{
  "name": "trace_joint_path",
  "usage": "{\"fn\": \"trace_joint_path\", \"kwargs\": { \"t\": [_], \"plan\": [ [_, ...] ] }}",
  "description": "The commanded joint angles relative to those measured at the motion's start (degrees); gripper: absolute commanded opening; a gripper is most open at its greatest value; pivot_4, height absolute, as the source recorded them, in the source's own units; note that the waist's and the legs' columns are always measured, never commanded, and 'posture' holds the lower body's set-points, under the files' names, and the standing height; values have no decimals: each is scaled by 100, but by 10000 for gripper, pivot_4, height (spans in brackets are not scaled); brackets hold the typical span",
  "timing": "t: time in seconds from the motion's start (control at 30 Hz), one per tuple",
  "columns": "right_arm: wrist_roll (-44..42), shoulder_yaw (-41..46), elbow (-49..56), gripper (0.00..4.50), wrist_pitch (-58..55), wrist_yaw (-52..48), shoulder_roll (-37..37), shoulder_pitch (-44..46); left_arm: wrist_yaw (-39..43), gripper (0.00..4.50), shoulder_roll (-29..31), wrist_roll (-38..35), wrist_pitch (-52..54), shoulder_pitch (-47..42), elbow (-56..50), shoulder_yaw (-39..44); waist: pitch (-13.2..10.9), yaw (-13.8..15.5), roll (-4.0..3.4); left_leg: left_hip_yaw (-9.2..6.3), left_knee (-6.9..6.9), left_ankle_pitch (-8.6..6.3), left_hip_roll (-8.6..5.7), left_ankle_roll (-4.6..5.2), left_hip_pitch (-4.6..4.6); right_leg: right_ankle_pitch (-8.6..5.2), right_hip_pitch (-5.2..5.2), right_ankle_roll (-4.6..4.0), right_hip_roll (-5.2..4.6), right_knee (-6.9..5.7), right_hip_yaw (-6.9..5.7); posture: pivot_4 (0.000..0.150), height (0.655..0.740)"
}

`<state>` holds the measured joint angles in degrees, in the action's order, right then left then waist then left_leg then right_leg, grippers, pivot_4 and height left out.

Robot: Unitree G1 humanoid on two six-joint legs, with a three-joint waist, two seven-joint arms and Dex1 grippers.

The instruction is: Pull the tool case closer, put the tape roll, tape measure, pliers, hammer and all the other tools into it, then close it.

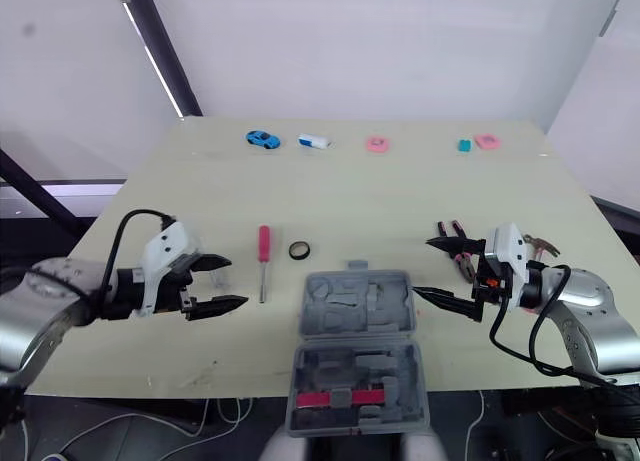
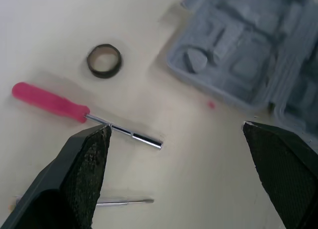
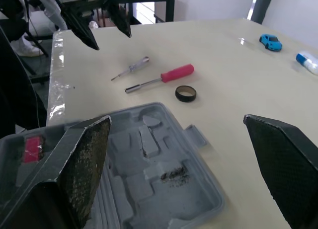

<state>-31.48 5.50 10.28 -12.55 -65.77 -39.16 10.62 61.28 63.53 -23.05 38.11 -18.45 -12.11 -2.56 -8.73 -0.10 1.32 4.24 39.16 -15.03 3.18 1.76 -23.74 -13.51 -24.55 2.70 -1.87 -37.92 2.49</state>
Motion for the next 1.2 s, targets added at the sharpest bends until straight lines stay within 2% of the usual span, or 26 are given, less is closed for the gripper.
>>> {"fn": "trace_joint_path", "kwargs": {
  "t": [0.03, 0.13, 0.27, 0.37, 0.47, 0.57, 0.7, 0.87, 1.2],
  "plan": [
    [-54, 214, 294, 45000, 8, 159, -34, -91, 641, 44659, -18, 749, -319, -904, 774, -882, 0, 7, 0, -1, 0, 0, 0, 0, 0, 0, 1, 0, 1, -1, 0, 1500, 7400],
    [-69, 285, 442, 45000, -3, 328, -19, -234, 1128, 44659, -404, 1551, -853, -1961, 1757, -1733, -1, 38, 1, -2, 1, 0, -1, 0, -4, 2, -2, 3, 8, 0, 2, 1500, 7400],
    [-93, 464, 698, 45000, -69, 636, 10, -519, 1757, 44659, -1536, 2675, -1858, -3735, 3744, -2817, -4, 145, 5, -11, 14, 1, -4, 1, -13, 5, 2, 9, 16, 0, 3, 1500, 7400],
    [-131, 593, 828, 45000, -101, 818, 36, -701, 1738, 36583, -2308, 3221, -2645, -4569, 5140, -3142, -6, 126, 10, -9, 16, 1, -9, 2, -17, 5, 4, 10, 17, 10, 17, 1500, 7400],
    [-168, 702, 948, 45000, -124, 966, 61, -886, 1749, 23055, -2882, 3681, -3420, -5127, 6402, -3355, -9, 81, 15, -12, 15, 0, -13, 3, -21, 10, 5, 27, 18, 15, 22, 1500, 7400],
    [-191, 758, 1051, 45000, -126, 1097, 90, -1048, 1531, 23055, -3313, 4111, -3960, -5496, 7375, -3449, -11, 21, 17, -15, 10, -1, -13, 5, -20, 10, 2, 29, 25, 15, 32, 1500, 7400],
    [-229, 860, 1135, 45000, -143, 1213, 138, -1250, 1388, 23055, -3670, 4699, -4234, -5790, 8037, -3630, -14, -32, 22, -22, 6, -1, -11, 5, -22, 10, -3, 29, 30, 10, 31, 1500, 7400],
    [-266, 945, 1113, 45000, -137, 1228, 134, -1371, 1162, 23055, -3952, 5236, -4342, -5903, 8338, -3742, -16, -29, 27, -19, 9, -1, -11, 5, -23, 11, -3, 31, 27, 9, 34, 1500, 7400],
    [-265, 965, 957, 45000, -134, 1146, 43, -1285, 514, 23055, -4373, 5713, -4267, -5691, 8663, -3698, -17, -45, 29, -22, 10, -1, -11, 5, -22, 11, -3, 31, 28, 4, 33, 1500, 7400]
  ]
}}
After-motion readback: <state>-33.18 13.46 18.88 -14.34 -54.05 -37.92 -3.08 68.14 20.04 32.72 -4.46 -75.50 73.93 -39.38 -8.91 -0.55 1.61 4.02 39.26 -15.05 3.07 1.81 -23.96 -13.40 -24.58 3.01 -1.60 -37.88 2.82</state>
